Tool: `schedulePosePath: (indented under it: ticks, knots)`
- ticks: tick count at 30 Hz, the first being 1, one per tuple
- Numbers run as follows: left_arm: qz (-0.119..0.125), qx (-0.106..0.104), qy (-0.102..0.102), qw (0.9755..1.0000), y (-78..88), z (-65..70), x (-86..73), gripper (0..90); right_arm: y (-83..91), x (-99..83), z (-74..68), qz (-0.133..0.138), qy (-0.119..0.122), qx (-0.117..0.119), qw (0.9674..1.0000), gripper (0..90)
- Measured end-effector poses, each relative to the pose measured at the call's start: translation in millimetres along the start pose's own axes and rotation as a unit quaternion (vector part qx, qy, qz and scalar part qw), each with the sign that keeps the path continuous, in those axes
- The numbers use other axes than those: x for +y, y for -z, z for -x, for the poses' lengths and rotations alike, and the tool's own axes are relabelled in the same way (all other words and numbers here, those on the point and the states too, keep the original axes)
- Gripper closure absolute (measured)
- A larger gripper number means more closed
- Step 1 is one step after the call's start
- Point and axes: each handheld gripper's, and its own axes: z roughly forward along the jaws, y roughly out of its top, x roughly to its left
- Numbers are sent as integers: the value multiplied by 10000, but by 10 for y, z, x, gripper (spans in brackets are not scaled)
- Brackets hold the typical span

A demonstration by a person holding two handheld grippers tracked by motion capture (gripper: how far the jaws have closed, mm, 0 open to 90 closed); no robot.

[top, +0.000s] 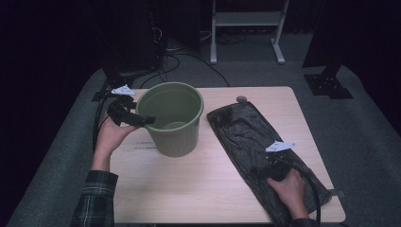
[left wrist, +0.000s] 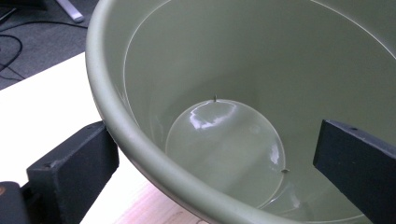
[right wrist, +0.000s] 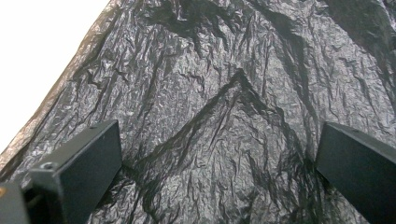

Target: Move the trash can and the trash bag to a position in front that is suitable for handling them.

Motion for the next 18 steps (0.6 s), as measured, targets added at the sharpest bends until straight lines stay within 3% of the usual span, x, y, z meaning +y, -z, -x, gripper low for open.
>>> schedulePosePath:
  ticks: [5, 18]
  knots:
    - [-10, -113, -126, 9999, -28, 119, 20, 0, -1, 0, 1, 5, 9, -5, 10000, 0]
    - [107, -351, -223, 9991, -48, 318, -17, 0, 0, 0, 1, 3, 8, -5, 10000, 0]
